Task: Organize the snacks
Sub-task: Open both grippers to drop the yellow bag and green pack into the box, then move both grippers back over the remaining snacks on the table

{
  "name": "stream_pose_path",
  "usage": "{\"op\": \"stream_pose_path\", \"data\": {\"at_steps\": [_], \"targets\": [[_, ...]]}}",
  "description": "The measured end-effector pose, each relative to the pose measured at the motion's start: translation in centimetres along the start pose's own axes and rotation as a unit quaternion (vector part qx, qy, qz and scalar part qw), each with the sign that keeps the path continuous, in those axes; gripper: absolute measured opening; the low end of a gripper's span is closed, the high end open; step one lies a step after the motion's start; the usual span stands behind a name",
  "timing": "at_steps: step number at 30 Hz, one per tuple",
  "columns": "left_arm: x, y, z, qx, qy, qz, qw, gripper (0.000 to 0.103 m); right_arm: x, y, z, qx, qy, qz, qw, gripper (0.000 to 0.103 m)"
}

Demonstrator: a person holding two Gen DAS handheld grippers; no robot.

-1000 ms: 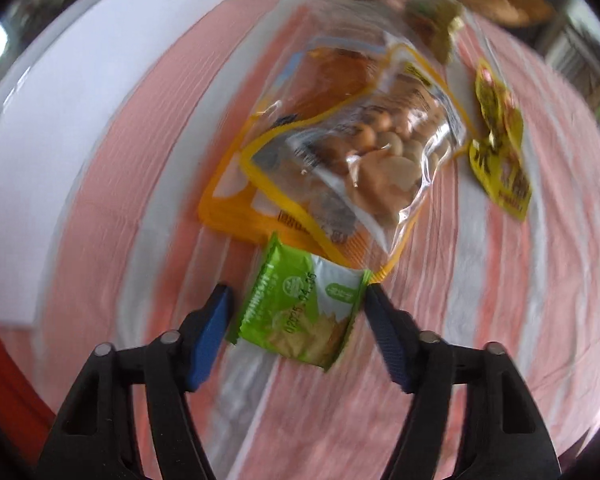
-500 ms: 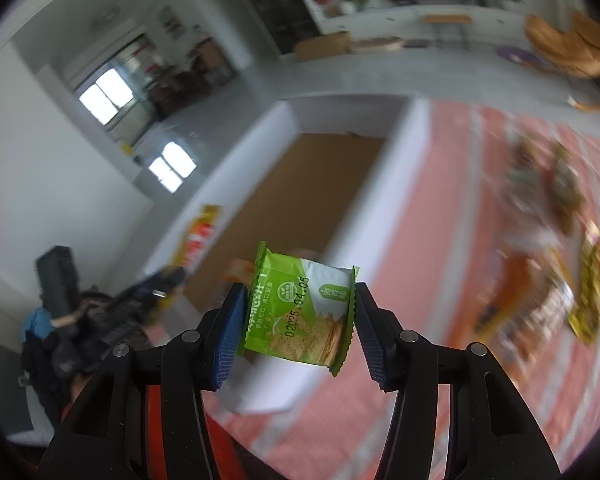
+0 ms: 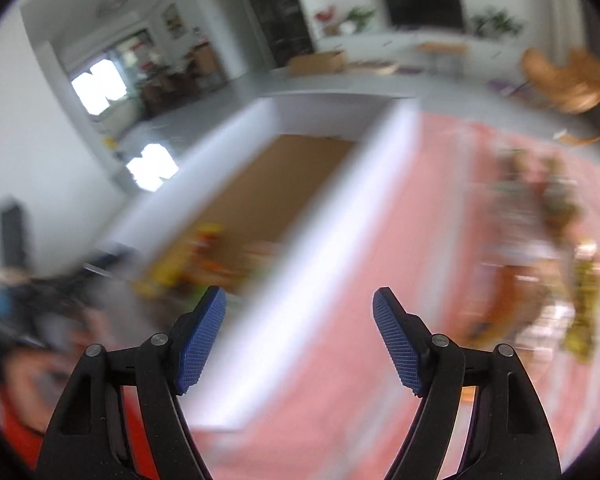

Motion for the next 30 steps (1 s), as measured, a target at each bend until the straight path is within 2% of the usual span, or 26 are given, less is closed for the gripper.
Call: {"op": "stream_pose_path", "data": {"at_steps": [2,3,4,6,9,11,15,18,19,21,22,23,27,30], "targets": [[-1.2,-0.1,3.6,0.033,-0.037,0.008,0.9987,0.102,-0.5,-1.7,4.0,-0.011,-0.063,0.012,0.998,0.079],[-1.7,-0.3,6.0,0.058,-0.061,0.010,0.9964,0.102,-0.7,-3.2,7.3,-0.011,-0.106,0.013,0.994,0.079],[-2.0,-0.3,7.8,0.077,-0.079,0.012,0.9938,0.102,-0.8,-4.2,9.2,-0.007,-0.130,0.010,0.991,0.079],[-2.6,-1.4,13.3,0.135,-0.129,0.010,0.9823,0.102,-1.4,-7.1,15.4,0.024,-0.190,-0.011,0.981,0.079],[-1.3,-3.7,19.5,0.193,-0.186,-0.029,0.9630,0.103,-3.5,-9.7,21.5,0.071,-0.238,-0.012,0.969,0.079],[0.7,-5.7,22.3,0.210,-0.196,-0.065,0.9556,0.102,-4.7,-10.8,24.1,0.094,-0.256,-0.005,0.962,0.080],[6.4,-11.1,24.4,0.215,-0.184,-0.152,0.9470,0.102,-6.3,-11.7,26.5,0.118,-0.256,0.027,0.959,0.083],[8.9,-13.8,24.3,0.213,-0.167,-0.188,0.9441,0.102,-7.0,-12.4,27.6,0.137,-0.239,0.031,0.961,0.086],[9.3,-14.5,24.2,0.217,-0.160,-0.192,0.9435,0.102,-7.0,-12.4,27.4,0.139,-0.240,0.031,0.960,0.087],[9.3,-14.8,24.8,0.254,-0.136,-0.161,0.9441,0.102,-7.0,-12.4,27.7,0.138,-0.243,0.029,0.960,0.089],[9.6,-14.9,24.9,0.264,-0.122,-0.163,0.9429,0.102,-6.6,-12.2,27.9,0.140,-0.242,0.029,0.960,0.090],[10.2,-15.0,25.0,0.266,-0.113,-0.168,0.9425,0.102,-5.6,-12.2,28.2,0.141,-0.242,0.029,0.959,0.090],[12.0,-14.9,25.0,0.282,-0.072,-0.147,0.9453,0.103,-5.2,-12.0,28.6,0.141,-0.242,0.029,0.959,0.090],[12.3,-14.5,25.0,0.279,-0.071,-0.147,0.9463,0.103,-5.2,-12.0,28.6,0.141,-0.242,0.029,0.959,0.090]]}}
Point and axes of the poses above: each gripper's, at about its wrist camera, not at the fingertips, and x roughly the way its jaws point, z to its right, y to its top, the point moved 4 cm from there along x, roughly the way its jaws point, and after that the axes turned 10 degrees about x, right-handed, at the moved point
